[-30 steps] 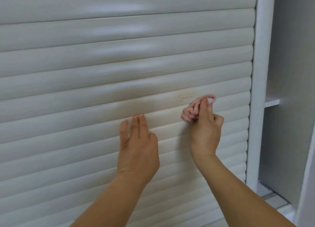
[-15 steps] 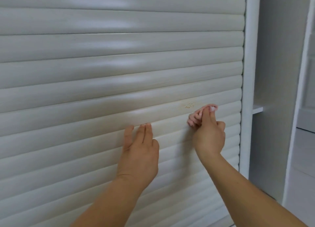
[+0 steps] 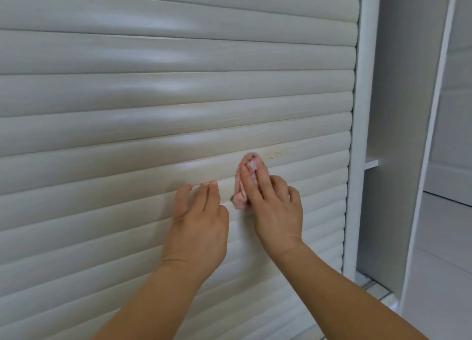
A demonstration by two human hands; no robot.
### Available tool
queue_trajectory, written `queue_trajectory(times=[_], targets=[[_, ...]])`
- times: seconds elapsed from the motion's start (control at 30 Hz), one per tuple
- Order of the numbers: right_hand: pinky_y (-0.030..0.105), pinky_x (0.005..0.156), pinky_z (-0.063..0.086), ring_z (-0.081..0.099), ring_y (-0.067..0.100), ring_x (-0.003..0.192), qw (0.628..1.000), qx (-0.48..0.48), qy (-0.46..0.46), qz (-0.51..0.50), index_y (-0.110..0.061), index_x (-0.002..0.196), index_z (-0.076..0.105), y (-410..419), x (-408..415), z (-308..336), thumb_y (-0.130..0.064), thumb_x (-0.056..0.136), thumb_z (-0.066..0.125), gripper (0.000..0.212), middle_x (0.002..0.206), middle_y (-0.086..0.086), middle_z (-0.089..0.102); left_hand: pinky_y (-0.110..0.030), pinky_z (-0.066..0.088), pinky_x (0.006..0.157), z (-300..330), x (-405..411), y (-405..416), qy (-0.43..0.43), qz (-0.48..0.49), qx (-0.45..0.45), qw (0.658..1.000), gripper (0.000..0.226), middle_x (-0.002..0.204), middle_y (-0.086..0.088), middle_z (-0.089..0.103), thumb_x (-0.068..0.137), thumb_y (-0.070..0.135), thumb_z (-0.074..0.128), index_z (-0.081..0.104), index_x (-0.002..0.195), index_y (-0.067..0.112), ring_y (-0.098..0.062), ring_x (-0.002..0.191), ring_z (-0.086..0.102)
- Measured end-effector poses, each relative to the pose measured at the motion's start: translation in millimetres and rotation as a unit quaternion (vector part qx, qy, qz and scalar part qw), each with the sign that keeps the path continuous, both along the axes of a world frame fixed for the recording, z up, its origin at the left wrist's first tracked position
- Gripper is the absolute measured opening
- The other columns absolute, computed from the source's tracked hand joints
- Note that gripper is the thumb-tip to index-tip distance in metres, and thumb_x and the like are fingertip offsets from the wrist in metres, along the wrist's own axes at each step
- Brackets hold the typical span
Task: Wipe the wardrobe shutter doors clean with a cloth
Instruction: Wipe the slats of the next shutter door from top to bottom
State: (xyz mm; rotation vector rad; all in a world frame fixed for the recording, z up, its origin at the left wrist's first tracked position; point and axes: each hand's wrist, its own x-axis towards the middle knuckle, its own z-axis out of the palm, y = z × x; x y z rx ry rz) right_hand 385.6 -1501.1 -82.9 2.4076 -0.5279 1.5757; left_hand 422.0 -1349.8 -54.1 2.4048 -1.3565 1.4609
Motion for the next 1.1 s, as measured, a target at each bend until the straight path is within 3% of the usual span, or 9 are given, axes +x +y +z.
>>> queue_trajectory(times=[0.17, 0.27, 0.33, 0.5, 0.67, 0.8, 0.9, 1.0, 1.1], targets=[[0.037, 0.068, 0.044, 0.055, 0.030, 0.092, 0.989, 0.135, 0.016, -0.059, -0.021, 0.141, 0.045, -19.5, -8.8, 26.4, -0.018, 0.080, 0.030, 0.063, 0.139, 0.004, 0.051, -0.047, 0.027, 0.097, -1.2, 1.8, -0.2, -0.001, -0.005, -0.006, 1.000, 0.036, 0.109, -0.024, 0.063, 0.069, 0.008, 0.027, 0.063, 0.064, 0.006, -0.034, 0.098, 0.063], [0.034, 0.089, 0.030, 0.035, 0.026, 0.122, 0.976, 0.190, 0.062, -0.090, -0.030, 0.152, 0.005, -37.5, -17.5, 36.5, -0.013, 0.094, 0.034, 0.067, 0.159, -0.007, 0.010, -0.047, 0.027, 0.097, -3.0, 2.2, -0.1, 0.002, -0.011, -0.011, 1.000, 0.034, 0.111, -0.023, 0.063, 0.069, 0.008, 0.028, 0.062, 0.064, 0.008, -0.033, 0.100, 0.063], [0.033, 0.091, 0.029, 0.030, 0.024, 0.124, 0.967, 0.228, 0.050, -0.096, -0.032, 0.151, -0.002, -43.4, -20.7, 36.7, -0.008, 0.094, 0.038, 0.074, 0.159, -0.010, 0.002, -0.046, 0.027, 0.097, -3.8, 1.2, -0.5, 0.003, -0.011, -0.016, 1.000, 0.033, 0.111, -0.023, 0.063, 0.069, 0.007, 0.029, 0.061, 0.063, 0.008, -0.032, 0.101, 0.063], [0.033, 0.084, 0.032, 0.037, 0.026, 0.113, 0.955, 0.292, -0.024, -0.044, -0.028, 0.151, 0.014, -22.1, -5.1, 42.7, -0.004, 0.091, 0.038, 0.070, 0.159, -0.008, 0.012, -0.047, 0.027, 0.097, -6.2, 0.4, -0.6, 0.007, -0.013, -0.023, 1.000, 0.033, 0.113, -0.023, 0.063, 0.069, 0.007, 0.027, 0.060, 0.062, 0.008, -0.032, 0.103, 0.062], [0.032, 0.062, 0.045, 0.044, 0.024, 0.084, 0.996, 0.071, -0.052, 0.001, -0.015, 0.128, 0.059, -3.9, 2.5, 27.3, -0.016, 0.080, 0.034, 0.055, 0.129, 0.008, 0.060, -0.049, 0.029, 0.095, -6.4, 2.4, -0.2, -0.013, -0.020, -0.020, 1.000, 0.028, 0.112, -0.022, 0.064, 0.069, 0.006, 0.031, 0.058, 0.061, 0.009, -0.032, 0.103, 0.063], [0.032, 0.061, 0.041, 0.057, 0.026, 0.078, 0.999, -0.014, -0.025, -0.037, -0.022, 0.128, 0.048, -25.8, -5.4, 28.3, -0.019, 0.079, 0.041, 0.049, 0.120, 0.000, 0.064, -0.048, 0.027, 0.096, -3.9, -0.6, -3.7, -0.012, -0.004, -0.033, 0.999, 0.031, 0.107, -0.020, 0.065, 0.070, 0.006, 0.029, 0.059, 0.063, 0.009, -0.032, 0.098, 0.063], [0.034, 0.066, 0.034, 0.055, 0.030, 0.087, 0.992, 0.111, 0.001, -0.063, -0.022, 0.135, 0.042, -38.6, -14.7, 39.9, -0.014, 0.077, 0.055, 0.061, 0.129, 0.000, 0.056, -0.047, 0.025, 0.096, -2.2, -3.0, -6.8, -0.010, 0.011, -0.041, 0.999, 0.033, 0.101, -0.019, 0.065, 0.070, 0.006, 0.028, 0.060, 0.064, 0.009, -0.033, 0.092, 0.063], [0.033, 0.073, 0.028, 0.047, 0.029, 0.102, 0.973, 0.228, -0.025, -0.030, -0.024, 0.141, 0.039, -32.2, -11.7, 43.9, -0.017, 0.081, 0.050, 0.061, 0.141, -0.004, 0.043, -0.048, 0.026, 0.095, -2.7, -3.4, -8.5, -0.016, 0.018, -0.044, 0.999, 0.032, 0.099, -0.019, 0.064, 0.070, 0.006, 0.029, 0.061, 0.066, 0.008, -0.034, 0.089, 0.063], [0.032, 0.063, 0.036, 0.056, 0.029, 0.080, 0.996, 0.089, -0.023, 0.002, -0.019, 0.124, 0.058, -13.6, -9.9, 41.9, -0.026, 0.076, 0.039, 0.052, 0.120, -0.001, 0.061, -0.047, 0.027, 0.094, -2.6, -3.2, -9.7, -0.022, 0.021, -0.050, 0.998, 0.031, 0.099, -0.019, 0.063, 0.071, 0.005, 0.031, 0.061, 0.067, 0.007, -0.033, 0.089, 0.063]])
